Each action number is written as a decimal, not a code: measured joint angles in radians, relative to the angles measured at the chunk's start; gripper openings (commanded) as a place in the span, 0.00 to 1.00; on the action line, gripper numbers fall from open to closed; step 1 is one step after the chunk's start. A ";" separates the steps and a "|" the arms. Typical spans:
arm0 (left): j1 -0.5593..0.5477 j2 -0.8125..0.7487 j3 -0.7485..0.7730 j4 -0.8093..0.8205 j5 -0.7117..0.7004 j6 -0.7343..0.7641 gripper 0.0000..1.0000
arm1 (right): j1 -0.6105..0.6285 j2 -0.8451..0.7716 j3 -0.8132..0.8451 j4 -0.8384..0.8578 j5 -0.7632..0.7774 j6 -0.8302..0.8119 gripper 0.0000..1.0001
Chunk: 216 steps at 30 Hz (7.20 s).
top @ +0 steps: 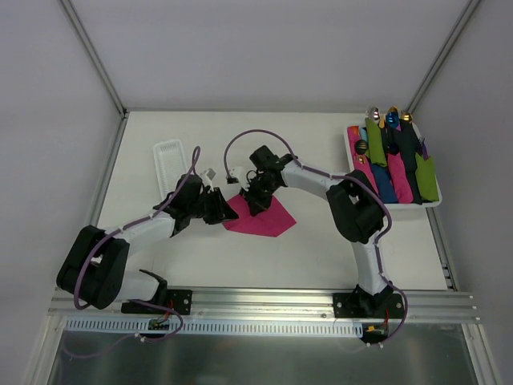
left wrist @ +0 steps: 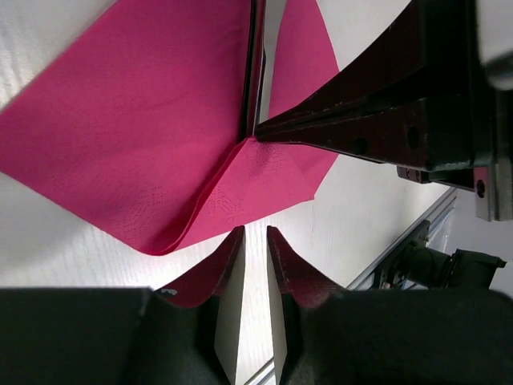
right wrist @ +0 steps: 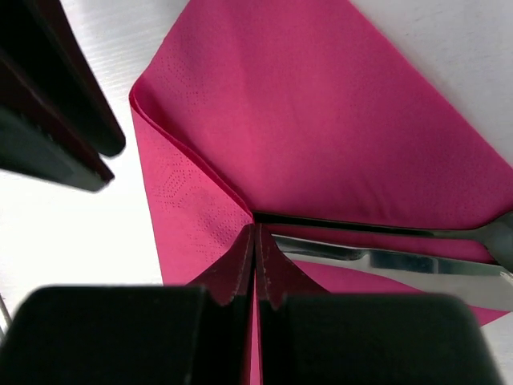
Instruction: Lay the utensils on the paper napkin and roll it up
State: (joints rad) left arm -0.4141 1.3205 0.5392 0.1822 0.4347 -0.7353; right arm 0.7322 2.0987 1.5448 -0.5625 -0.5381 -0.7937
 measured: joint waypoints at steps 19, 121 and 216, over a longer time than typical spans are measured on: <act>-0.045 0.219 0.002 0.075 -0.036 -0.071 0.00 | -0.009 0.007 0.021 0.000 -0.003 0.003 0.00; -0.056 0.291 0.055 0.082 -0.042 -0.140 0.00 | -0.165 -0.240 -0.460 0.220 -0.286 0.707 0.09; -0.071 0.577 -0.007 0.893 0.195 -0.340 0.00 | -0.218 -0.014 -0.232 -0.071 -0.267 0.416 0.11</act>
State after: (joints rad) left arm -0.4850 1.8977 0.5323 1.0756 0.6292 -1.0756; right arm 0.5140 2.0846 1.3128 -0.6334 -0.8051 -0.3775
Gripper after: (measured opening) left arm 0.006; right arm 0.112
